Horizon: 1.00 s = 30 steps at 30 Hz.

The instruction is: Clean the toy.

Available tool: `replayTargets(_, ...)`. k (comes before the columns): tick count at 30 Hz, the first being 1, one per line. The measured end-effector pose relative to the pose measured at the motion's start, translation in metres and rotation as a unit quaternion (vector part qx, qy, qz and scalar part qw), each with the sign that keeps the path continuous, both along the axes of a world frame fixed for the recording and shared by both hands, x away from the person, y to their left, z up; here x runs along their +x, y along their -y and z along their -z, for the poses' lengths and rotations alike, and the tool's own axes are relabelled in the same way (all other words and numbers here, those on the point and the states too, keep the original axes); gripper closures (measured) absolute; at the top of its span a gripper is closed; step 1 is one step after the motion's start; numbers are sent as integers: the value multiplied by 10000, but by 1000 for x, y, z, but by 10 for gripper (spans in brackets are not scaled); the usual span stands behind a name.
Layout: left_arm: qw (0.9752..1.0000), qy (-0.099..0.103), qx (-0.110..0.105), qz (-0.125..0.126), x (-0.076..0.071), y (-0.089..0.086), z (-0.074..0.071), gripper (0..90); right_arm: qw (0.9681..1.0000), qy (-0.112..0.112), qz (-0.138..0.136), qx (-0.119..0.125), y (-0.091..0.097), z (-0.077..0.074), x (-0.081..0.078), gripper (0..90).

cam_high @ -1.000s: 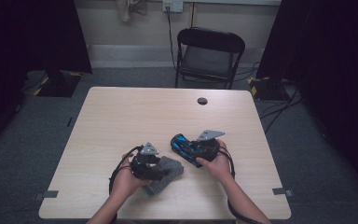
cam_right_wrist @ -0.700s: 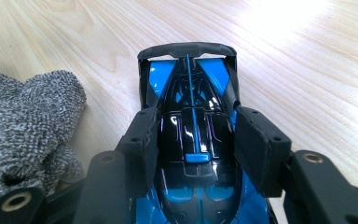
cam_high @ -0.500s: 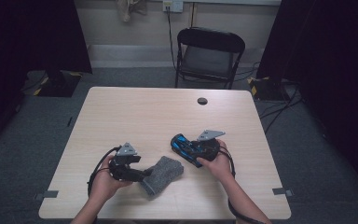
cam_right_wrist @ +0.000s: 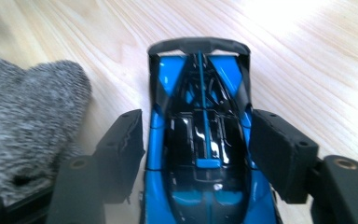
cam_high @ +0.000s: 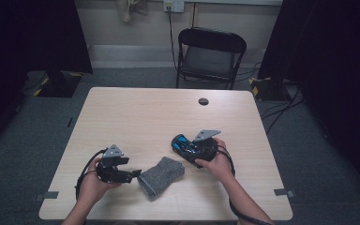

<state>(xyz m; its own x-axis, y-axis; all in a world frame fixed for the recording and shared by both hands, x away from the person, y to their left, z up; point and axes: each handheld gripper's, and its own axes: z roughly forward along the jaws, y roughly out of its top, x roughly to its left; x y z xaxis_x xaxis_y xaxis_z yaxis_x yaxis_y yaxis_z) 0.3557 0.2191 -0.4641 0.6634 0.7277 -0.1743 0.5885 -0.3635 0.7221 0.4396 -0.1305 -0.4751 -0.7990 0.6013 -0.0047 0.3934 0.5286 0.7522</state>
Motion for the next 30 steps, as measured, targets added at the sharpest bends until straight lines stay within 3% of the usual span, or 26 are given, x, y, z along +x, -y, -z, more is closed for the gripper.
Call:
replayTargets(4, 9999, -74, -1, -115, 1, -8, 6, 233, 9998, -40, -99, 169, -1, -4, -3, 336)
replayTargets(5, 9998, -92, -8, -155, 1, -10, 8, 233, 9994, -115, -207, 246, -2, -6, -5, 335)
replayTargets(9, 9996, -103, -18, -250, 1, -15, 11, 233, 9975, -22, -569, 407, -10, -14, -13, 321)
replayTargets(13, 9995, -183, -1, -249, 2, -17, 14, 233, 9933, 21, -1065, 450, -23, -21, -24, 308)
replayTargets(19, 9994, -223, -4, -280, 1, -17, 16, 236, 9839, -104, -1711, 496, -44, -18, -38, 311)
replayTargets(24, 9991, -276, -22, -330, -1, -16, 17, 244, 9788, -192, -1985, 475, -56, -11, -45, 312)
replayTargets(30, 9990, -268, -49, -368, -1, -17, 16, 252, 9777, -331, -2046, 340, -63, 2, -47, 317)
